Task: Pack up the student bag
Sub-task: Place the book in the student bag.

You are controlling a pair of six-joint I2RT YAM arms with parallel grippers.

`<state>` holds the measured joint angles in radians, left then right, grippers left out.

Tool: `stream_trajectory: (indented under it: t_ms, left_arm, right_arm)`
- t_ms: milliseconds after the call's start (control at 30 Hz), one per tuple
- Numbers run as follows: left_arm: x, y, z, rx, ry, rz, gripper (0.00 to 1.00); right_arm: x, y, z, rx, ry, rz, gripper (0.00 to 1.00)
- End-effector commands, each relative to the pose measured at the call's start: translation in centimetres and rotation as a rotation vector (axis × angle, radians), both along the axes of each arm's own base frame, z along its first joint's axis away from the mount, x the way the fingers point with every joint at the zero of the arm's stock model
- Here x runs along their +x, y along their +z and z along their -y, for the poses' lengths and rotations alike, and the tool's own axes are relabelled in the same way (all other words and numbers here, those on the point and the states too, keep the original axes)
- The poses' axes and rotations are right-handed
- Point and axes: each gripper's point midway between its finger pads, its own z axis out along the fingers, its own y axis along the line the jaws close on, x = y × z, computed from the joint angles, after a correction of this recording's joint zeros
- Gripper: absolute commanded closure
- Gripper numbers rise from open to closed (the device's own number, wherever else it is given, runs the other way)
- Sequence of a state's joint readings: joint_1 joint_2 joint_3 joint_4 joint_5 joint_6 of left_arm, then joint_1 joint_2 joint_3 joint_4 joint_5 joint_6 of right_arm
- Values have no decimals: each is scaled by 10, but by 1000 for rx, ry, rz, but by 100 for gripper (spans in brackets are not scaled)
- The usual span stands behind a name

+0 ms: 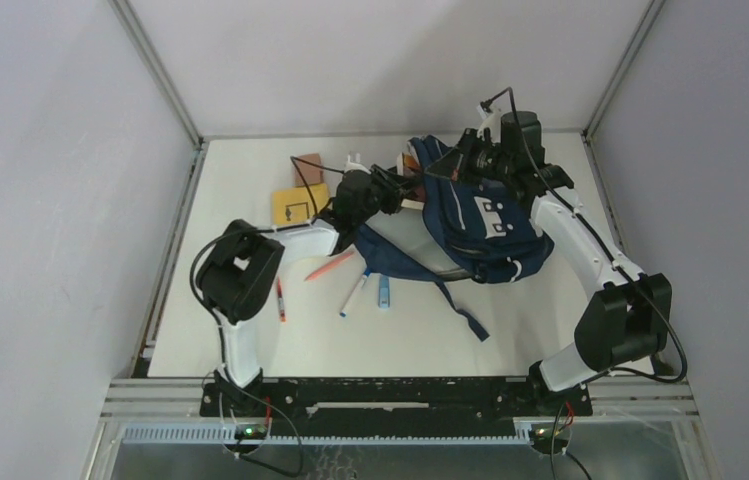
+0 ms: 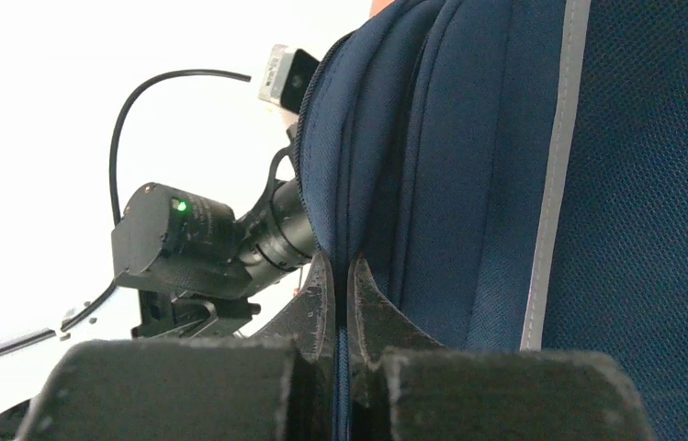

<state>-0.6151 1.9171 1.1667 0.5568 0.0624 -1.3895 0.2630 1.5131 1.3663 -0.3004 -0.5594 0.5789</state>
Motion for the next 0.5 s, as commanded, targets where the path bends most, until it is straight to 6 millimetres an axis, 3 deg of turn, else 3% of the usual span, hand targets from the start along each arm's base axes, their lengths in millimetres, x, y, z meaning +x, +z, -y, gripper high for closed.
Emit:
stream_trajectory:
  t_ms: [0, 33, 133, 267, 467]
  left_arm:
    - [-1, 136, 20, -291, -76, 260, 100]
    - [-2, 131, 22, -286, -86, 249, 95]
    - [-10, 120, 28, -252, -130, 220, 64]
    - [-32, 116, 31, -181, -166, 193, 43]
    - [-57, 110, 21, -22, -169, 154, 29]
  right_arm:
    - [5, 33, 3, 2, 16, 146, 100]
    - [6, 31, 5, 1, 10, 141, 100]
    - [10, 30, 9, 2, 0, 140, 100]
    - [17, 28, 12, 3, -26, 133, 100]
    - [23, 23, 16, -11, -59, 128, 100]
